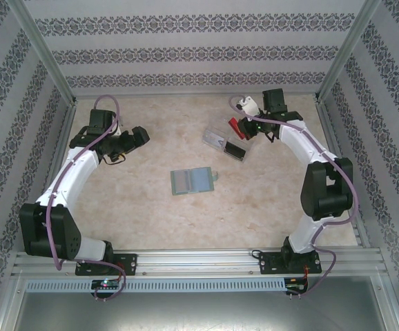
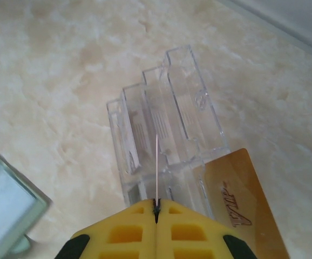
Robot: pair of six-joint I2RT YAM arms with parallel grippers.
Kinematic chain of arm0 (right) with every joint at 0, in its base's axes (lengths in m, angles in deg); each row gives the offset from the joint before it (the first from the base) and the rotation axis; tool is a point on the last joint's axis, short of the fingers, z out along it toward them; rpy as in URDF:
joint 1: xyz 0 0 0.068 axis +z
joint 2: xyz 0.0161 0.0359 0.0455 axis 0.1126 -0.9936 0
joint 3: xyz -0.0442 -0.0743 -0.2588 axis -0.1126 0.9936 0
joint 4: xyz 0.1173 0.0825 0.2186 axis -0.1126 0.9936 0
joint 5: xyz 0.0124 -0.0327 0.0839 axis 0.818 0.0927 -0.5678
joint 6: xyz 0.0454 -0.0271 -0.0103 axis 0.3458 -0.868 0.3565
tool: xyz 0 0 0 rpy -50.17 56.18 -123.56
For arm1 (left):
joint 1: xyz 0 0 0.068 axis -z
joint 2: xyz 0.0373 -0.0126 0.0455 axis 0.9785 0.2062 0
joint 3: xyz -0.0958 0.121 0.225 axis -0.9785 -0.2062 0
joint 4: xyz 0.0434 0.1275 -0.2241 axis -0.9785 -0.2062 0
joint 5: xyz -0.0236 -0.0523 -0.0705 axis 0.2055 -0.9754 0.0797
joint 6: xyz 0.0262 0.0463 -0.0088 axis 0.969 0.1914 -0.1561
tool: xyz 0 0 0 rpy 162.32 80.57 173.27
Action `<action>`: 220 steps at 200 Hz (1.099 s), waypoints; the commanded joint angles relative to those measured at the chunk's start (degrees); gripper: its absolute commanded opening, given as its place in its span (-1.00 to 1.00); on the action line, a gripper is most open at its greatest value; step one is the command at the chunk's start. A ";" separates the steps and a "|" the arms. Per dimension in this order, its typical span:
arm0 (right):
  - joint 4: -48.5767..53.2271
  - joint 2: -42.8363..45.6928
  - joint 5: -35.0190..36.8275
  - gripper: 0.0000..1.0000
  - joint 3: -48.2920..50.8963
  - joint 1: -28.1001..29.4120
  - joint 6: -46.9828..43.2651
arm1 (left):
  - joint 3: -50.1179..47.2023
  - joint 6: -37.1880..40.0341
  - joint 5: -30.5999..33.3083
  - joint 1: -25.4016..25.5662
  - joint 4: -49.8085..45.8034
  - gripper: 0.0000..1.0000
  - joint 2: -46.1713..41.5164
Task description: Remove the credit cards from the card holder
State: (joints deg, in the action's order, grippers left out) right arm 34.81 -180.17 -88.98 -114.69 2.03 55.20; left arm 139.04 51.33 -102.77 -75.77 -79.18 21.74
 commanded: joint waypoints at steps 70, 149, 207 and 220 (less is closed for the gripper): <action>17.33 -10.56 3.75 -1.00 -13.00 0.21 -17.10 | 3.24 5.31 0.95 -0.70 -5.85 0.99 -0.76; 17.07 -14.06 5.24 -1.00 -14.16 0.14 -17.52 | 3.25 5.43 0.12 -0.66 -5.95 0.99 0.73; 18.22 -16.10 6.04 -1.00 -15.41 0.78 -16.70 | 3.20 5.56 0.08 -0.66 -5.85 0.99 0.85; 18.88 -16.51 5.56 -1.00 -15.77 0.90 -16.59 | 3.07 5.59 0.07 -0.66 -5.94 0.99 0.83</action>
State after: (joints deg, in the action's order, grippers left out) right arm 51.77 -195.17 -84.04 -128.29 2.33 38.92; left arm 140.94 55.33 -102.79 -75.97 -83.00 22.09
